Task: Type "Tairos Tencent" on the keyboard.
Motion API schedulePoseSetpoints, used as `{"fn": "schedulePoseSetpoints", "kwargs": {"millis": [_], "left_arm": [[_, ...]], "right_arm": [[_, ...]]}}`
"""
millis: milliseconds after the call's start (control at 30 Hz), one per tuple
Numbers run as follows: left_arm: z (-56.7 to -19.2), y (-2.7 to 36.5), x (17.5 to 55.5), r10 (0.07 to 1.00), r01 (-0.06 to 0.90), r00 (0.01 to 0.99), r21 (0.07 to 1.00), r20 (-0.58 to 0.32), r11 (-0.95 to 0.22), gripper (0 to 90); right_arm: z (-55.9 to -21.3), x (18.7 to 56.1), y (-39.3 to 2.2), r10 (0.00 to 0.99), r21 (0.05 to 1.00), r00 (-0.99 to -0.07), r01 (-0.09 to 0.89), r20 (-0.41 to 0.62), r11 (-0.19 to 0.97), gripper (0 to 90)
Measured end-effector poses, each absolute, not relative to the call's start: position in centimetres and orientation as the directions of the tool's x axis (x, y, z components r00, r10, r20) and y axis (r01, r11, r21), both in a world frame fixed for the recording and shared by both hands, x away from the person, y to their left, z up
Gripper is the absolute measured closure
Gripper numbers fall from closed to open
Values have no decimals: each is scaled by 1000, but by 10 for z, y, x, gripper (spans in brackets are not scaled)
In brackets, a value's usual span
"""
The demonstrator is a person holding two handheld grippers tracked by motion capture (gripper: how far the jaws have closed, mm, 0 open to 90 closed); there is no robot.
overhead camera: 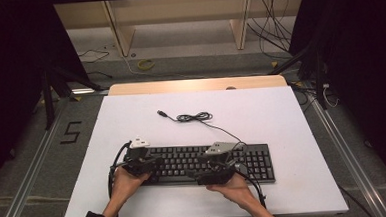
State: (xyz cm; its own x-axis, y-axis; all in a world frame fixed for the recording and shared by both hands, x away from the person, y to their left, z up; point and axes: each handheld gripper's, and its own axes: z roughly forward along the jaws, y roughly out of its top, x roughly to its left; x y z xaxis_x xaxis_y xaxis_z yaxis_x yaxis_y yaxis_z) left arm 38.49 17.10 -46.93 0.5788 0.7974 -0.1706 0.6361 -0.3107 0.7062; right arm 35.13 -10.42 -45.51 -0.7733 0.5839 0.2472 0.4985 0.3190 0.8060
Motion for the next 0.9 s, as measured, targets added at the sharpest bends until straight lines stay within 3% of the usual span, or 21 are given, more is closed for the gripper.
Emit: {"fn": "schedulePoseSetpoints", "kwargs": {"millis": [367, 700, 900], "left_arm": [[-461, 182, 380, 792, 632, 569, 734, -223, -248, 761], [-457, 189, 373, 775, 639, 566, 744, -281, -197, 553], [-455, 190, 367, 771, 634, 564, 753, -297, -174, 458]], "right_arm": [[-454, 353, -101, 582, 810, -776, 494, 245, 318, 343], [-453, 356, -95, 576, 810, -781, 490, 243, 322, 360], [-453, 358, -93, 570, 809, -785, 487, 242, 328, 424]]}}
